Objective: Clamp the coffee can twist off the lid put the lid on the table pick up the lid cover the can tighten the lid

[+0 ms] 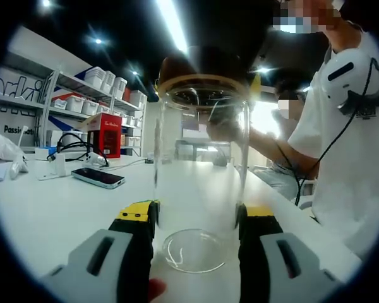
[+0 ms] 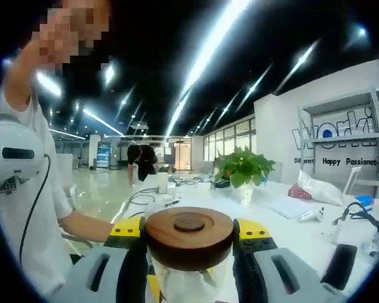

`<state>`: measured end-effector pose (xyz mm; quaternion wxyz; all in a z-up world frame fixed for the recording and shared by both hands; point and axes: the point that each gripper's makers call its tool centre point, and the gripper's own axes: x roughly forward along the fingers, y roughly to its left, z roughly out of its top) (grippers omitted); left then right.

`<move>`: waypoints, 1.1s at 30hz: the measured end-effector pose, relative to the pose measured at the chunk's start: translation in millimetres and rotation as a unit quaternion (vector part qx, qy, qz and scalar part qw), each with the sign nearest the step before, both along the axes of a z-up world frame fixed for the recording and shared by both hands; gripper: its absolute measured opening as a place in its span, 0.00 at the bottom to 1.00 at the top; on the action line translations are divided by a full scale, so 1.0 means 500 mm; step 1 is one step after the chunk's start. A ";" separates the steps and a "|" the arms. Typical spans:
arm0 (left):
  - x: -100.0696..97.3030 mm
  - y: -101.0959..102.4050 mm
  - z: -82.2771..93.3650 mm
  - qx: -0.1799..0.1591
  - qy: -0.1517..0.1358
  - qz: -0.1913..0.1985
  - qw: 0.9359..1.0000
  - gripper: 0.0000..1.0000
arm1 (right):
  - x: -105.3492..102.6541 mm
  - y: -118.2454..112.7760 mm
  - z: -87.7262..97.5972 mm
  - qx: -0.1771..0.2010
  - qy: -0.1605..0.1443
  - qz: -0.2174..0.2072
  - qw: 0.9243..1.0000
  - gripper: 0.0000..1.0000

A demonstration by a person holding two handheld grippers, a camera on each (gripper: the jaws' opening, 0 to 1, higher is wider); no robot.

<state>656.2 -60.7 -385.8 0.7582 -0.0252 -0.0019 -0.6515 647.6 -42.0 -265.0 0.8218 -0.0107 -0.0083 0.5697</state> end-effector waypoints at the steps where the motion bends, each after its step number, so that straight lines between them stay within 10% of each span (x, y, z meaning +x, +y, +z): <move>1: 0.000 0.000 0.000 0.000 0.000 0.000 1.000 0.42 | 0.000 0.001 -0.001 -0.001 0.000 -0.006 1.000 0.49; 33: 0.004 0.005 -0.005 0.004 -0.001 0.004 1.000 0.42 | 0.018 -0.020 -0.008 0.014 0.014 -0.214 0.977 0.49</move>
